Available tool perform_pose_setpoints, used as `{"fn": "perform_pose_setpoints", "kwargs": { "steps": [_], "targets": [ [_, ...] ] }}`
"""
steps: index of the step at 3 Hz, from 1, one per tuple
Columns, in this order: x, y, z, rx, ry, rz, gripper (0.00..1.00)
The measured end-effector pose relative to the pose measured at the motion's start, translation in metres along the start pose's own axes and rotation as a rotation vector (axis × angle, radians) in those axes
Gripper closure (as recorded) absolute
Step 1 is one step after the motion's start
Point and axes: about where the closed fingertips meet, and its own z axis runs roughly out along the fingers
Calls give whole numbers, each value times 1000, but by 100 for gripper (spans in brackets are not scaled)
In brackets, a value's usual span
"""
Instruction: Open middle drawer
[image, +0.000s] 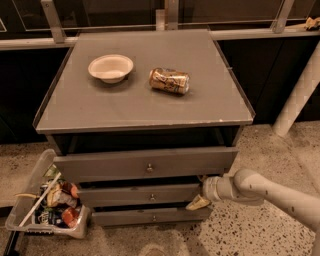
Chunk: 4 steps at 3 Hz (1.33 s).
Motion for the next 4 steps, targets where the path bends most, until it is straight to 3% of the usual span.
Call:
{"fn": "perform_pose_setpoints", "kwargs": {
  "steps": [3, 4],
  "targets": [
    [-9, -5, -8, 0, 0, 0, 87],
    [-10, -6, -9, 0, 0, 0, 100]
  ]
}}
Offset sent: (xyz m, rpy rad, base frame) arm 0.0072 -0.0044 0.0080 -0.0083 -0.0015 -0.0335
